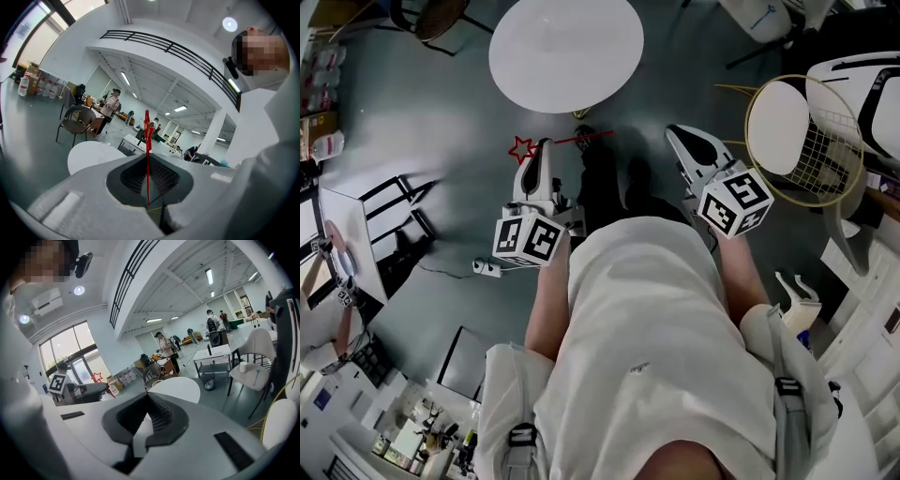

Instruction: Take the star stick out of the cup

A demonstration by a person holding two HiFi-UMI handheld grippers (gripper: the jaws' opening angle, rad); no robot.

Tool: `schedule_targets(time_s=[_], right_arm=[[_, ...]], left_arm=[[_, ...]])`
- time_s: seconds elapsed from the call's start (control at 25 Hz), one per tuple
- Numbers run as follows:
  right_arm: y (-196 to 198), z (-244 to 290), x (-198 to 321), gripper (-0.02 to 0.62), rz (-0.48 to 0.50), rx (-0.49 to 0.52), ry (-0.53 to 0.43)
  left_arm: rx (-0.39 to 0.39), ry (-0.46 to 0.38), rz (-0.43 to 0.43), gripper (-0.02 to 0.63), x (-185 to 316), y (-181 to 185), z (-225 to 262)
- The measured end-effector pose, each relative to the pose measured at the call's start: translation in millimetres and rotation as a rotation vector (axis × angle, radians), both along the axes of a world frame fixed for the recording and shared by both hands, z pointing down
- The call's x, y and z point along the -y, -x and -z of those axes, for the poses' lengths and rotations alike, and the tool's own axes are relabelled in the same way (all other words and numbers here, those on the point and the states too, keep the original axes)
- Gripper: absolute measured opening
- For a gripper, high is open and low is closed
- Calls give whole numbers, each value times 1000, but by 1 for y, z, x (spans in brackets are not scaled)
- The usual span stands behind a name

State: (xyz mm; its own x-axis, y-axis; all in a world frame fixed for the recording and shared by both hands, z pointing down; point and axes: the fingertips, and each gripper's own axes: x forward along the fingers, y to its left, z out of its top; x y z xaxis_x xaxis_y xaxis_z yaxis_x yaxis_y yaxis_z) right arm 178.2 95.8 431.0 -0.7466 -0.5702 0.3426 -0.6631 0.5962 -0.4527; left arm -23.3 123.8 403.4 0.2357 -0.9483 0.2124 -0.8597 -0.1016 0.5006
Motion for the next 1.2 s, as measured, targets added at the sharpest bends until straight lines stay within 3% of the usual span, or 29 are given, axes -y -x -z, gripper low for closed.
schedule_targets(time_s=[0.48, 0.72, 1.2], right_arm=[[10, 21, -13, 6, 70, 36, -61], [28, 24, -22, 6, 112, -18, -108], [35, 25, -26, 6, 125, -30, -110]], left_arm=[[-13, -42, 43, 18, -24, 2, 19], [-12, -53, 33, 18, -29, 12, 25], [-40, -49, 46, 18, -41, 22, 14]])
